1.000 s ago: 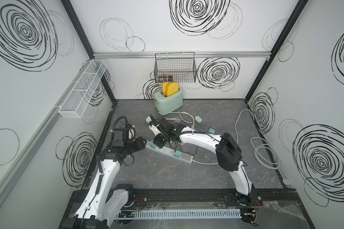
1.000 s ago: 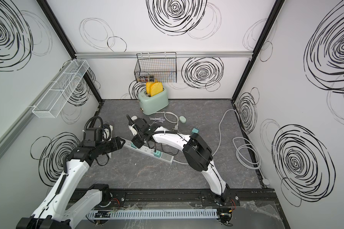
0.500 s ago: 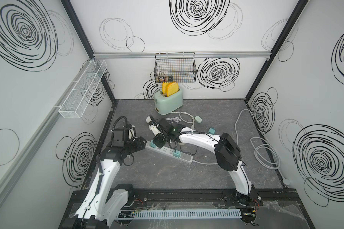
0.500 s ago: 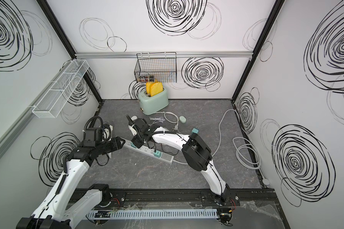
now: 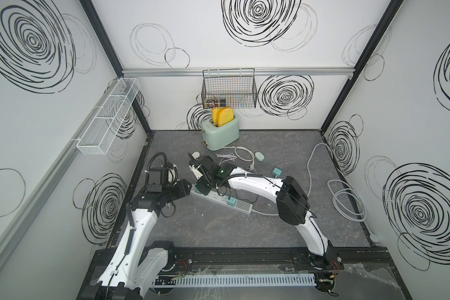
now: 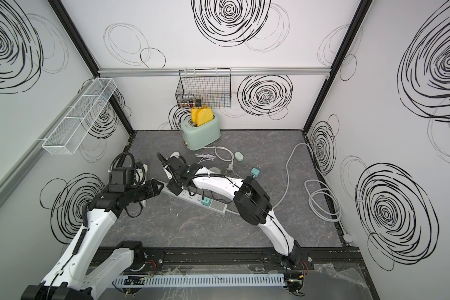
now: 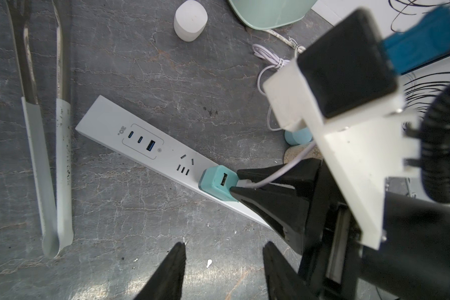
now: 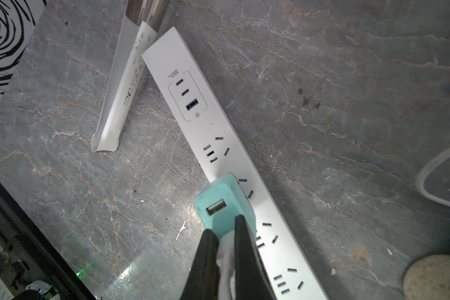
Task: Charge the bluetooth headset
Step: Insert the plug into the socket.
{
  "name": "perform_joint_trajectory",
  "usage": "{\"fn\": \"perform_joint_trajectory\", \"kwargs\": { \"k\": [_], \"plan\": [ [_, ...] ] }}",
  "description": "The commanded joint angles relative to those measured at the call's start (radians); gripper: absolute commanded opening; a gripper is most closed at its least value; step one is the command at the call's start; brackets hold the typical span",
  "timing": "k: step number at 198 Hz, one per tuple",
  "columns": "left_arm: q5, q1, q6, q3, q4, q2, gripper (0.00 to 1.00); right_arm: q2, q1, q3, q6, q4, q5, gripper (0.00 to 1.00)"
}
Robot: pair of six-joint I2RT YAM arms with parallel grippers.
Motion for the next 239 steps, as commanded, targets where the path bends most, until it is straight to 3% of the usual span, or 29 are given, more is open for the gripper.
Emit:
{"fn": "perform_joint_trajectory", "kwargs": {
  "k": [1, 86, 138, 239],
  "plan": [
    [0.002, -0.001, 0.015, 0.029, -0.002, -0.011, 0.53, 0.055, 0.011, -0.001, -0.014, -0.101, 0.006, 0.00],
    [0.002, 0.002, 0.015, 0.019, -0.004, -0.023, 0.53, 0.012, 0.024, -0.187, 0.026, -0.035, -0.020, 0.00],
    [0.008, 0.003, 0.010, 0.020, 0.001, -0.024, 0.53, 0.069, 0.041, -0.112, 0.004, -0.098, 0.003, 0.00],
    [0.015, 0.010, 0.010, 0.021, 0.000, -0.024, 0.53, 0.130, 0.070, -0.094, -0.024, -0.193, -0.082, 0.00]
  ]
}}
